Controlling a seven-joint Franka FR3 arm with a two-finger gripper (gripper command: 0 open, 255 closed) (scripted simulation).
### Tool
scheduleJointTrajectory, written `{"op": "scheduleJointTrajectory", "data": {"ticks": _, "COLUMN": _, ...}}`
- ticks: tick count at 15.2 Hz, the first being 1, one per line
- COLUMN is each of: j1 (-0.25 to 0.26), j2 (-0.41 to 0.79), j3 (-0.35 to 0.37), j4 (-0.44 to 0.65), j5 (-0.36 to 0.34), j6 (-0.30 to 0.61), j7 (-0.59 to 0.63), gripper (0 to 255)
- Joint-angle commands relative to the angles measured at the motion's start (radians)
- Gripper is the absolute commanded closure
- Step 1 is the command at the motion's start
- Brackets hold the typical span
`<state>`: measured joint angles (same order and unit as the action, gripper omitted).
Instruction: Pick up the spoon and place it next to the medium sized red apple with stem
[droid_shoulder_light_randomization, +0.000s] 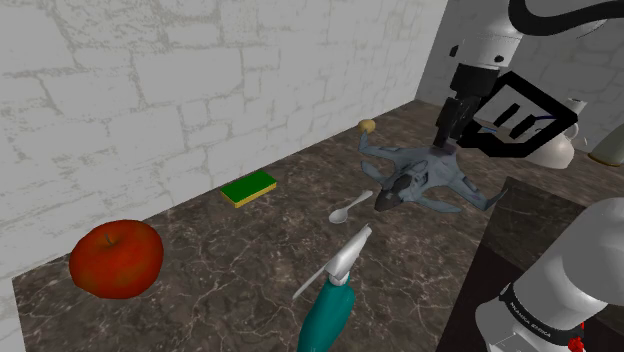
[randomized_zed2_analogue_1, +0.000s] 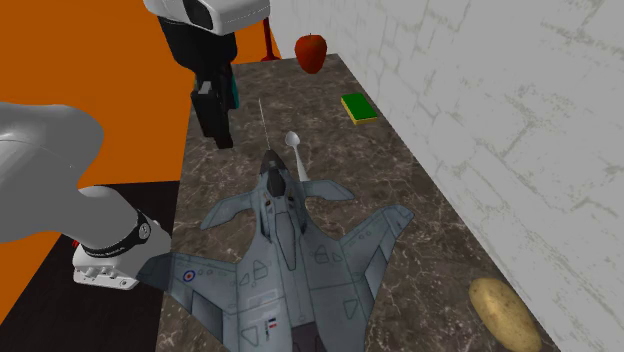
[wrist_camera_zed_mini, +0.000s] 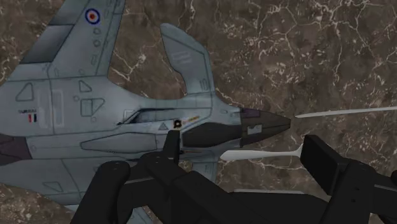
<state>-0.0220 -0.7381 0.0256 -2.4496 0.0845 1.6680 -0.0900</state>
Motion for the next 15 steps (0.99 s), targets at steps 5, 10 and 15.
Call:
{"op": "scheduleJointTrajectory", "data": {"ticks": 5, "j1": 0.033, "j2": 0.032, "j3": 0.079, "j4": -0.062, "j5": 0.038, "j6": 0.136, "j7": 0.064, "gripper": 0}}
{"op": "scheduleJointTrajectory", "data": {"ticks": 10, "j1": 0.069, "j2": 0.114, "j3": 0.182, "j4": -0.107, "j5": 0.073, "j6": 0.315, "j7": 0.148, "gripper": 0}}
{"op": "scheduleJointTrajectory", "data": {"ticks": 15, "j1": 0.088, "j2": 0.239, "j3": 0.291, "j4": -0.112, "j5": 0.076, "j6": 0.495, "j7": 0.244, "gripper": 0}}
